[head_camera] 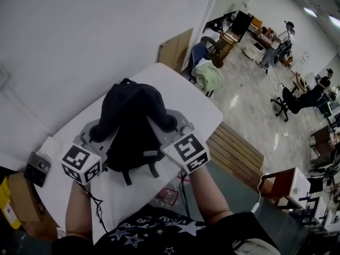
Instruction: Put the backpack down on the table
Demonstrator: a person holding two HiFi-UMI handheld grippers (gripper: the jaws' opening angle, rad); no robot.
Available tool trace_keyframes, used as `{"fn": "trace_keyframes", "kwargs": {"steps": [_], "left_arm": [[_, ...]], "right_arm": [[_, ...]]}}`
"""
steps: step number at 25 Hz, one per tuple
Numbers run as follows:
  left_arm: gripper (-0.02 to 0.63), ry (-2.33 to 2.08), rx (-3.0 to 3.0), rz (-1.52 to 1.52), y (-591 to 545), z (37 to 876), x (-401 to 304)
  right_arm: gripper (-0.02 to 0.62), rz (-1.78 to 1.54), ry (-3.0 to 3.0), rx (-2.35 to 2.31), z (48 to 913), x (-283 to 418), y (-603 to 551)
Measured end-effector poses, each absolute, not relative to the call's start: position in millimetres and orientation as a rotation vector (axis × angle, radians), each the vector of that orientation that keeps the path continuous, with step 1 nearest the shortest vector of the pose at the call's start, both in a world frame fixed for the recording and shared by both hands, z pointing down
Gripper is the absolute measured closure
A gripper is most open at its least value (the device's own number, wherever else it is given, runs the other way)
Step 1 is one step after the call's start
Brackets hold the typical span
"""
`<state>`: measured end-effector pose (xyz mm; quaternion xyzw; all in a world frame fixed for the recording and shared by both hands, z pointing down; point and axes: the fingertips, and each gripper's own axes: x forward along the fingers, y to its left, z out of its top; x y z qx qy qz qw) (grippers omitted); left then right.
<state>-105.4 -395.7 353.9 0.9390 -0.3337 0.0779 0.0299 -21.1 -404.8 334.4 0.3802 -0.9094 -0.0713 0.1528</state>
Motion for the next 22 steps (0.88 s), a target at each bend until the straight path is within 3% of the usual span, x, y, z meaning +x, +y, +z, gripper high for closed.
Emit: {"fn": "trace_keyframes", "kwargs": {"steps": [22], "left_arm": [[0.547, -1.102, 2.938, 0.165, -426.3, 391.5, -123.6]], "right_arm": [[0.561, -0.132, -2.650, 1.103, 363.3, -36.9, -431.7]]}}
